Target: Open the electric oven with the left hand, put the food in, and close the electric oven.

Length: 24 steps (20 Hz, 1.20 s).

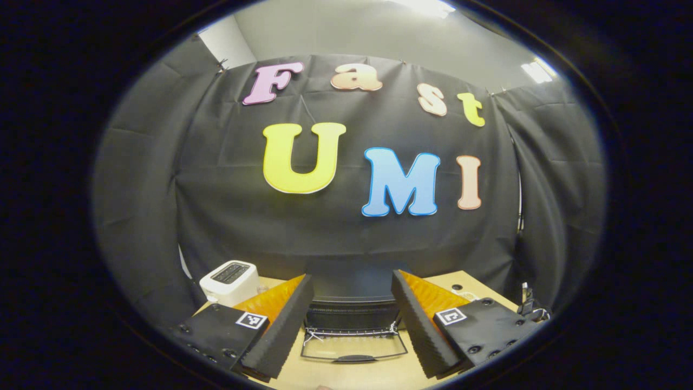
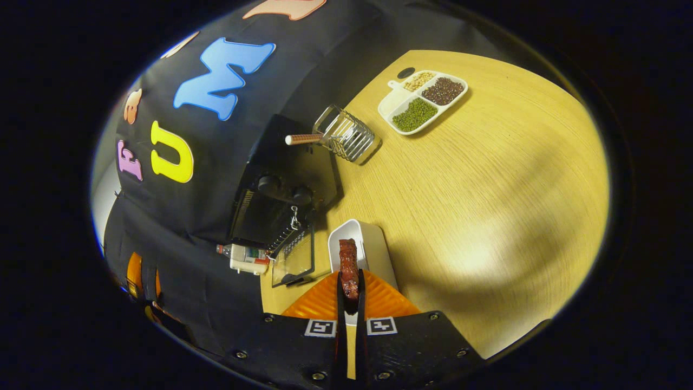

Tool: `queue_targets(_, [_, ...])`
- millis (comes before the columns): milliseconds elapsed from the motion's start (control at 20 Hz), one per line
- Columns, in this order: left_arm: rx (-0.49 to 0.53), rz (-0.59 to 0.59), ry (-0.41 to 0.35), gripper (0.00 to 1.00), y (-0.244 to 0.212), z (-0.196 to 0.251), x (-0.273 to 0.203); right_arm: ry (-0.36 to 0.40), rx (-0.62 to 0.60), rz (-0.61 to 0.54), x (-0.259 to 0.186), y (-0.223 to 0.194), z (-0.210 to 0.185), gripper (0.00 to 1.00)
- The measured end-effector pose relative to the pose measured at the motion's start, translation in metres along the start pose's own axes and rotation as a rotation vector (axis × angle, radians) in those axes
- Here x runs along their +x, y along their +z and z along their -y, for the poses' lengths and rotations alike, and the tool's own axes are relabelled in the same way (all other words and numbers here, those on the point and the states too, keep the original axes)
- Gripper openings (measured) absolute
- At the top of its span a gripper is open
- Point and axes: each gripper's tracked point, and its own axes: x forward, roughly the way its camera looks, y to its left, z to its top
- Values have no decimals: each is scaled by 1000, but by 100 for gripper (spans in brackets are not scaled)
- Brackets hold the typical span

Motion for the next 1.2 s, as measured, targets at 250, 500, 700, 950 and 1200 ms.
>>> queue_targets(250, [-41,15,-45,100,2,-24,5,82,3,77,-24,0,-55,6])
queue_targets(500, [-36,32,-46,100,6,-51,4,209,-16,90,-18,-4,-128,6])
queue_targets(700, [-31,26,-34,100,1,-72,0,267,-40,69,15,-7,-174,6])
queue_targets(950, [-30,9,9,100,-7,-106,-6,197,-35,56,89,-9,-192,6])
queue_targets(1200, [-42,-19,79,97,-18,-147,-19,147,49,43,167,-11,-202,6])
